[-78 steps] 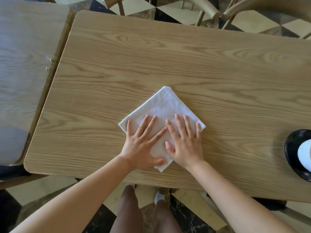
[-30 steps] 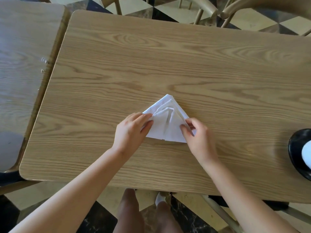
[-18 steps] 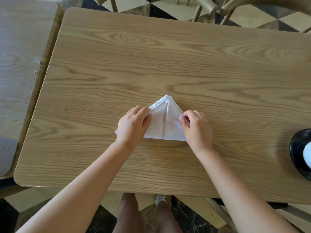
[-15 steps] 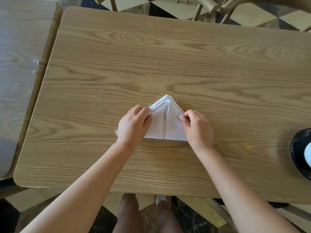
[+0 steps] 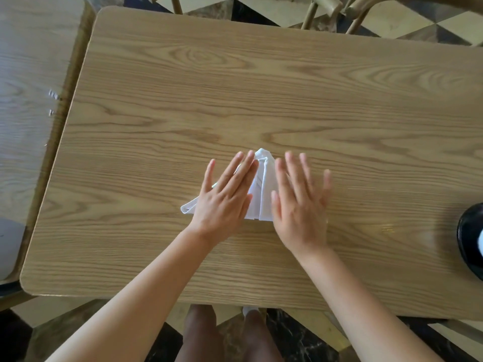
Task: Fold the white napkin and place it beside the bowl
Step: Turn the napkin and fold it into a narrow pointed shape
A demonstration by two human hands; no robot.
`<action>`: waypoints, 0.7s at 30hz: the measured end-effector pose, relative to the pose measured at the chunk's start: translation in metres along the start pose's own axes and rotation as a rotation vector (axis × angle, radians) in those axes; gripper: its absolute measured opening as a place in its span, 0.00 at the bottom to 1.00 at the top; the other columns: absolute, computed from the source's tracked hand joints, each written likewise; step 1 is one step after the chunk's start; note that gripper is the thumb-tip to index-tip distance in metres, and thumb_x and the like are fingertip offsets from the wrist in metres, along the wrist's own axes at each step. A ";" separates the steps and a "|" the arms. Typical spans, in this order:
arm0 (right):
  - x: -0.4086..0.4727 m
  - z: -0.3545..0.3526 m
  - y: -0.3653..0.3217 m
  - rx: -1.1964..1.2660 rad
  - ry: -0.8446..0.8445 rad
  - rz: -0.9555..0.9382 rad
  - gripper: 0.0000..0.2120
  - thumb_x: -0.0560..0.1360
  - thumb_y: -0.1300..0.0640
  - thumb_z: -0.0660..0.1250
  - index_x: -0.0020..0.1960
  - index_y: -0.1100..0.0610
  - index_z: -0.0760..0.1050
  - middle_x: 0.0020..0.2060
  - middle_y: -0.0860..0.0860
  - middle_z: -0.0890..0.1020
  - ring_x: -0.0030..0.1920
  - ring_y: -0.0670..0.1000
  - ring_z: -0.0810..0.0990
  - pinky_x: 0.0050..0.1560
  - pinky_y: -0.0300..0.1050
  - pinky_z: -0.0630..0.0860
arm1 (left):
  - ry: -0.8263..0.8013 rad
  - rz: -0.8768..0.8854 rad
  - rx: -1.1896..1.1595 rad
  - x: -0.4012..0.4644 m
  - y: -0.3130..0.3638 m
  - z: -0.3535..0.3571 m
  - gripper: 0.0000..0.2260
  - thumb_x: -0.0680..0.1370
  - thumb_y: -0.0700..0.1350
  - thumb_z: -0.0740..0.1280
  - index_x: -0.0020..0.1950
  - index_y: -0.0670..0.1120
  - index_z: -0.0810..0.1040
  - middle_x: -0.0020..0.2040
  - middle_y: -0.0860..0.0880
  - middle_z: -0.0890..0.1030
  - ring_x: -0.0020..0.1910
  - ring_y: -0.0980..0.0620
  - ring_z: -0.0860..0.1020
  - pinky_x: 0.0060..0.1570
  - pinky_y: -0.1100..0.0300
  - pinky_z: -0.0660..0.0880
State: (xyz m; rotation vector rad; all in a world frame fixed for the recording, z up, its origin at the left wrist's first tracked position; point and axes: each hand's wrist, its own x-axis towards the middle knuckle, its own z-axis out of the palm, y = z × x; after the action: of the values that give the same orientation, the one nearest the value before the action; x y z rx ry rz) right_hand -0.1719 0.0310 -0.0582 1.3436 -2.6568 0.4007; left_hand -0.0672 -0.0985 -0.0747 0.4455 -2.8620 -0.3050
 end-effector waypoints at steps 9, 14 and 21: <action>-0.002 0.029 -0.002 0.005 -0.324 0.003 0.26 0.78 0.50 0.48 0.75 0.57 0.55 0.75 0.50 0.57 0.75 0.50 0.53 0.72 0.57 0.55 | -0.203 0.024 -0.009 0.005 -0.007 0.016 0.23 0.79 0.50 0.52 0.75 0.47 0.61 0.75 0.50 0.62 0.74 0.52 0.57 0.70 0.46 0.57; -0.010 0.016 0.027 -0.016 -0.391 -0.092 0.28 0.78 0.46 0.49 0.75 0.54 0.52 0.75 0.49 0.56 0.75 0.50 0.53 0.72 0.59 0.54 | -0.258 0.206 0.026 -0.009 -0.041 0.002 0.23 0.80 0.50 0.51 0.74 0.45 0.61 0.75 0.49 0.62 0.74 0.52 0.58 0.71 0.50 0.55; -0.015 0.011 0.043 -0.017 -0.451 -0.102 0.28 0.78 0.46 0.48 0.75 0.54 0.54 0.74 0.51 0.59 0.74 0.52 0.57 0.71 0.60 0.55 | -0.363 0.152 0.031 -0.022 -0.064 -0.005 0.24 0.80 0.51 0.48 0.77 0.49 0.53 0.77 0.52 0.55 0.75 0.54 0.52 0.72 0.50 0.52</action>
State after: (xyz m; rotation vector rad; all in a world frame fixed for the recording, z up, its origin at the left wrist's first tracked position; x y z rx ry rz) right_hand -0.1972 0.0637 -0.0794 1.7307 -2.9047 0.0640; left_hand -0.0280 -0.1517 -0.0894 0.1896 -3.2346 -0.3454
